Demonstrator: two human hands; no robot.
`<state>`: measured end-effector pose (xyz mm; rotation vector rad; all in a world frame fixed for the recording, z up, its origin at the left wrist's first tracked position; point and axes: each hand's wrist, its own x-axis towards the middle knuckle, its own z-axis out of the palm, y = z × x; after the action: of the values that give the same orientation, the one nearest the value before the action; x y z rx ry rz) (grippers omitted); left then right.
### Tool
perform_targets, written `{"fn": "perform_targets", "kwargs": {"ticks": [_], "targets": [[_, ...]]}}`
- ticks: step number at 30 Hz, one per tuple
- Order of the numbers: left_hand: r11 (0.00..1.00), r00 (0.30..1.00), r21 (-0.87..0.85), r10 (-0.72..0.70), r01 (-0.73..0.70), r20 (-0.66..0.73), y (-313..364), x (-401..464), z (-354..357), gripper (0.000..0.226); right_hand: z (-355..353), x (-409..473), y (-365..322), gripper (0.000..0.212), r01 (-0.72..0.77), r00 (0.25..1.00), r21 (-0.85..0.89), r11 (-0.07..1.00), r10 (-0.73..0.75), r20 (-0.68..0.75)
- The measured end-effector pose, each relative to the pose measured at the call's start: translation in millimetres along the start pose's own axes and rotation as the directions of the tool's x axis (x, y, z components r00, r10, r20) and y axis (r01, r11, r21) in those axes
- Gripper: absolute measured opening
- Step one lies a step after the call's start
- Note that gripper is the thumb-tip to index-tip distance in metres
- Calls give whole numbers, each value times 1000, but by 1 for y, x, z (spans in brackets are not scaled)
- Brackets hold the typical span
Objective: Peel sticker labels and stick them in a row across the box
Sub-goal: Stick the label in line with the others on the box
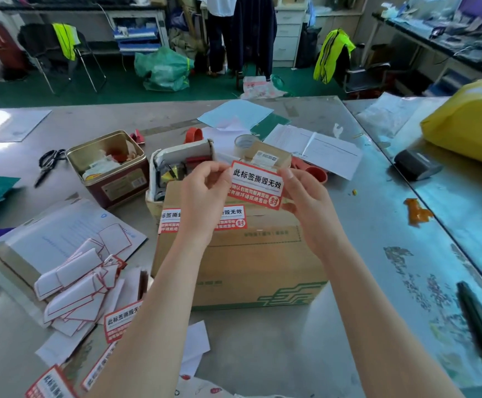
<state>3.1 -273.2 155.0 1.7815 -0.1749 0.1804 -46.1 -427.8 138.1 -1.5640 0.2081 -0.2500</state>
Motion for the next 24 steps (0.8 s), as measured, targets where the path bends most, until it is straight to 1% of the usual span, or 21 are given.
{"fn": "perform_targets", "kwargs": {"ticks": [2,5,8,9,11,13,15,18,20,21,24], "targets": [[994,996,-63,-91,90,-12,-1,1,5,7,0,4,4,37,-3,998,-29,1000,2,-56],[971,979,-135,-203,199,-15,-4,4,8,9,0,11,6,27,-8,988,-54,998,0,-153],[958,968,-145,-251,246,-16,-8,7,8,8,2,14,10,30,23,983,-158,987,-52,-178],[959,968,-139,-251,247,-15,-11,8,9,8,2,15,13,27,27,981,-193,981,-63,-183],[969,973,-96,-231,229,-15,-15,8,10,9,2,17,17,20,27,977,-289,957,-85,-193],[978,979,-26,-206,205,-12,-21,7,9,9,2,16,22,21,22,975,-421,907,-113,-193],[981,983,48,-185,186,-10,-29,8,8,12,2,15,27,24,20,976,-507,862,-127,-177],[967,994,234,-104,98,14,-41,8,8,19,2,12,33,24,21,977,-548,836,-133,-165],[927,999,375,-37,24,27,-47,4,8,23,3,12,35,23,26,979,-579,815,-139,-152],[908,1000,419,-4,-8,27,-49,1,8,23,4,12,36,22,25,980,-588,809,-138,-147],[902,998,430,60,-46,-19,-54,-5,6,21,2,14,38,22,8,973,-588,809,-143,-183]]}}
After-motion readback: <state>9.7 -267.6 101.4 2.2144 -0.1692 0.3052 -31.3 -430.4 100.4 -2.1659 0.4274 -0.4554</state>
